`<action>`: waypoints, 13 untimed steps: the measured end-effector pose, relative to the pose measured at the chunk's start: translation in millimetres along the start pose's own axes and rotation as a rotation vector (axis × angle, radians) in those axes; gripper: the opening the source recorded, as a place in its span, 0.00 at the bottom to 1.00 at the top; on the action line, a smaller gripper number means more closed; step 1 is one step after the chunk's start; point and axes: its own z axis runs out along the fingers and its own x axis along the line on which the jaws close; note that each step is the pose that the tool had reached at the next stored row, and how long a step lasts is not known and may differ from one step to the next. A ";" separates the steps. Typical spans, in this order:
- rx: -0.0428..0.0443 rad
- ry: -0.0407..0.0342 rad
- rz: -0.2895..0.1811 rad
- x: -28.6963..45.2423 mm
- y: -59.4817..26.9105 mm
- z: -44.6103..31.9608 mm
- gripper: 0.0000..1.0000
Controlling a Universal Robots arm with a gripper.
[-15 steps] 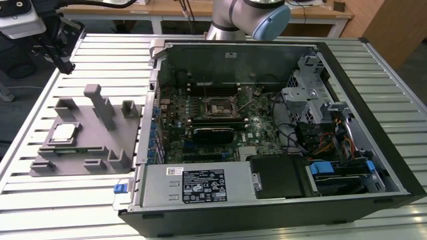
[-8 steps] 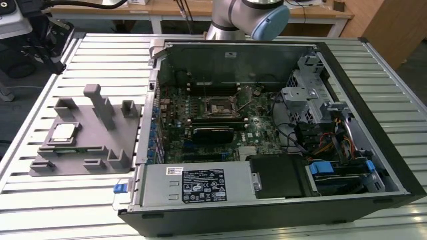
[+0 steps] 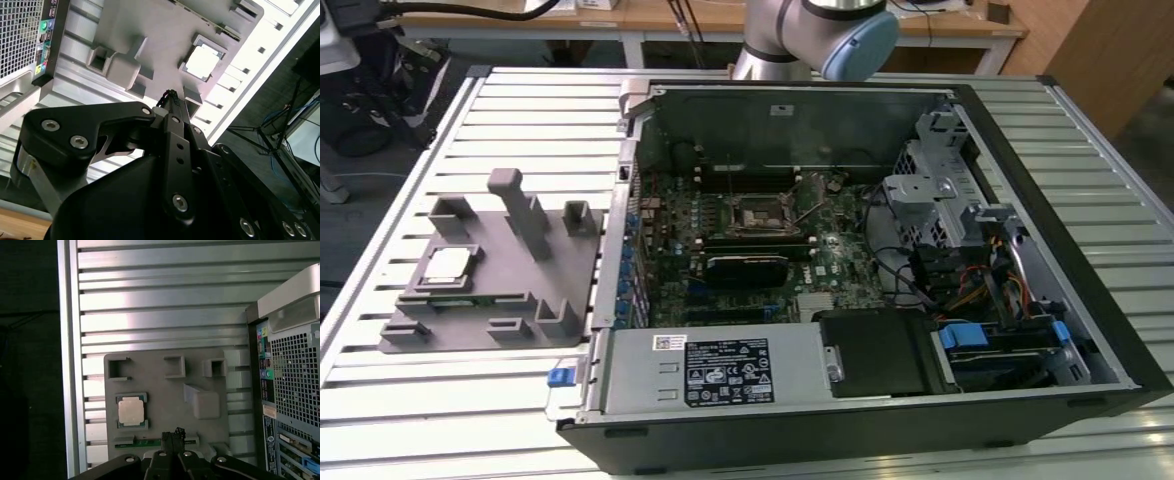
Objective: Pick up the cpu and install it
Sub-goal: 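Reach for the cpu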
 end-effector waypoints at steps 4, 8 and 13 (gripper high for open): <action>0.0000 0.0006 0.000 7.2 -0.5 0.4 0.11; 0.0001 0.0014 0.000 14.8 -1.1 0.9 0.11; 0.0003 0.0025 0.000 24.2 -1.9 1.7 0.11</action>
